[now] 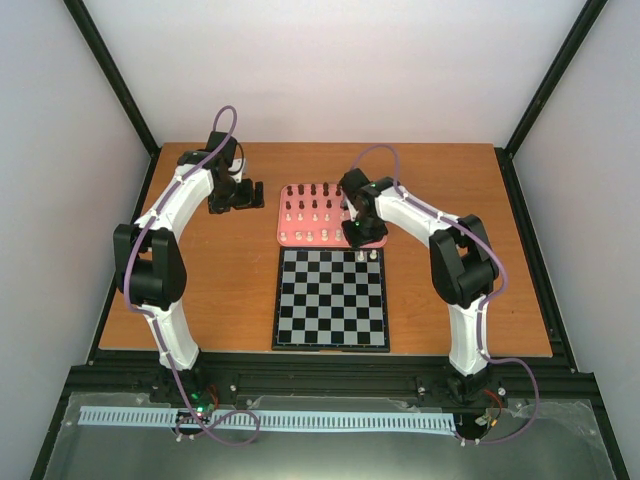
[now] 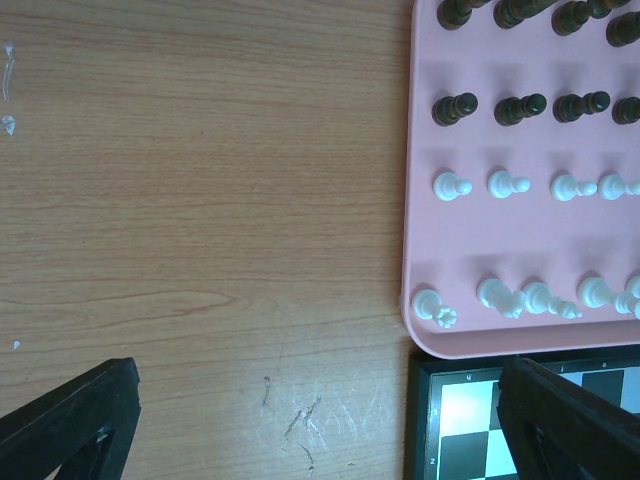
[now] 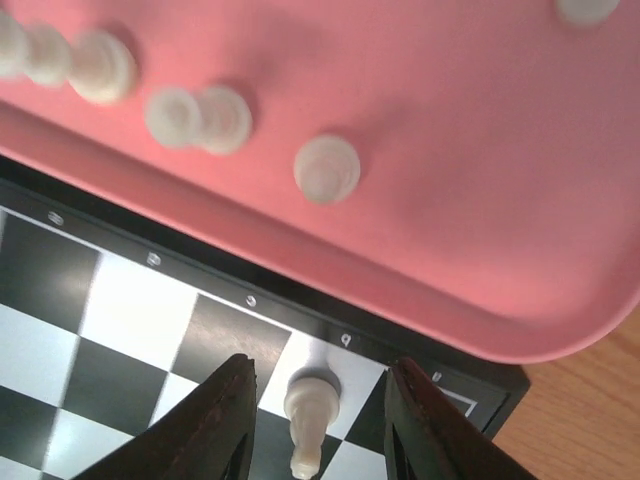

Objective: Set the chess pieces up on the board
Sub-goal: Place the chess piece on the chessboard, then pick up the chess piece from the storage box.

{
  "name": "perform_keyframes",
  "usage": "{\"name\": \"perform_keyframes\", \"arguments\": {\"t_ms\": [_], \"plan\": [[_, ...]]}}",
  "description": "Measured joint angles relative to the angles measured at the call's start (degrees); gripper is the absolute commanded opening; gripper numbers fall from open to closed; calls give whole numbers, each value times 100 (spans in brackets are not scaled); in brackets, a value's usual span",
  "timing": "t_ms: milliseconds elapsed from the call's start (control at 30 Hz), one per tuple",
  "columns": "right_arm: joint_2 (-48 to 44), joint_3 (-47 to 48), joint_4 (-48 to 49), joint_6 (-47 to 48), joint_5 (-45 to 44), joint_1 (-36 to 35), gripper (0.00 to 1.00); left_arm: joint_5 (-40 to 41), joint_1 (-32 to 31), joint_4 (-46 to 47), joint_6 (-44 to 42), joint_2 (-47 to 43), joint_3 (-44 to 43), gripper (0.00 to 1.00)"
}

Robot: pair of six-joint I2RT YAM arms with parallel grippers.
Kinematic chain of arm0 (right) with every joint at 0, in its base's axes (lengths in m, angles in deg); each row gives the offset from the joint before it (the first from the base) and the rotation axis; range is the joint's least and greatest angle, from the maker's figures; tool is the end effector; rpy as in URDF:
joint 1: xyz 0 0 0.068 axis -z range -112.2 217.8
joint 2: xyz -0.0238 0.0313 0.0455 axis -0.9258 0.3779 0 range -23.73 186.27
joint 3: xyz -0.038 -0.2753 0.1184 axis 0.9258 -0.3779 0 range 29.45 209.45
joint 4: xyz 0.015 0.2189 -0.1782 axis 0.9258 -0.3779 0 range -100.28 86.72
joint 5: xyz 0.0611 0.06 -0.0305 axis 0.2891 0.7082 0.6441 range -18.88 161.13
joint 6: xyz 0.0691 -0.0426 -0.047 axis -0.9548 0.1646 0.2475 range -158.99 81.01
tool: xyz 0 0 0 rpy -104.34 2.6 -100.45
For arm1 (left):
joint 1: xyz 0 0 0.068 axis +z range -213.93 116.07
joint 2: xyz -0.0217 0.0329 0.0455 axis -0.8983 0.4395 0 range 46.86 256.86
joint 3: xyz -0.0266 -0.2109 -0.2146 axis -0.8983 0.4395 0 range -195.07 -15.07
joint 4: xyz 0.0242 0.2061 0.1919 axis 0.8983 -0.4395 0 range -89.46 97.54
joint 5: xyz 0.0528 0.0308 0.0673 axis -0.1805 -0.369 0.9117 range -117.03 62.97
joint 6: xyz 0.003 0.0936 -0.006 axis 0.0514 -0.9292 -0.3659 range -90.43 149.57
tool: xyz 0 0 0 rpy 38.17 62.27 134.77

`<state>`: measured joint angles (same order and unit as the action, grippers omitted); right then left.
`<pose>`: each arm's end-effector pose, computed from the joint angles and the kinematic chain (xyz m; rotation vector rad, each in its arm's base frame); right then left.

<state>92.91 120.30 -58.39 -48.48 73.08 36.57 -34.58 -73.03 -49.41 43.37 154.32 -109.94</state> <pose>0.3782 0.2326 0.1575 -0.5697 2.9472 0.1311 0.4303 -0.0801 0.2463 -0.0816 2.8032 -0.2818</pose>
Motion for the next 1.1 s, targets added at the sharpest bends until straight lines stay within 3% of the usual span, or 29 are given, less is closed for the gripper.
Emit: {"name": "perform_keyframes", "arguments": {"t_ms": [433, 1100], "plan": [[608, 1360, -87, -42, -96, 76, 39, 4, 0, 0, 0, 0, 0, 100], [1266, 1628, -254, -85, 11, 116, 35, 44, 0, -2, -2, 2, 0, 100]]}}
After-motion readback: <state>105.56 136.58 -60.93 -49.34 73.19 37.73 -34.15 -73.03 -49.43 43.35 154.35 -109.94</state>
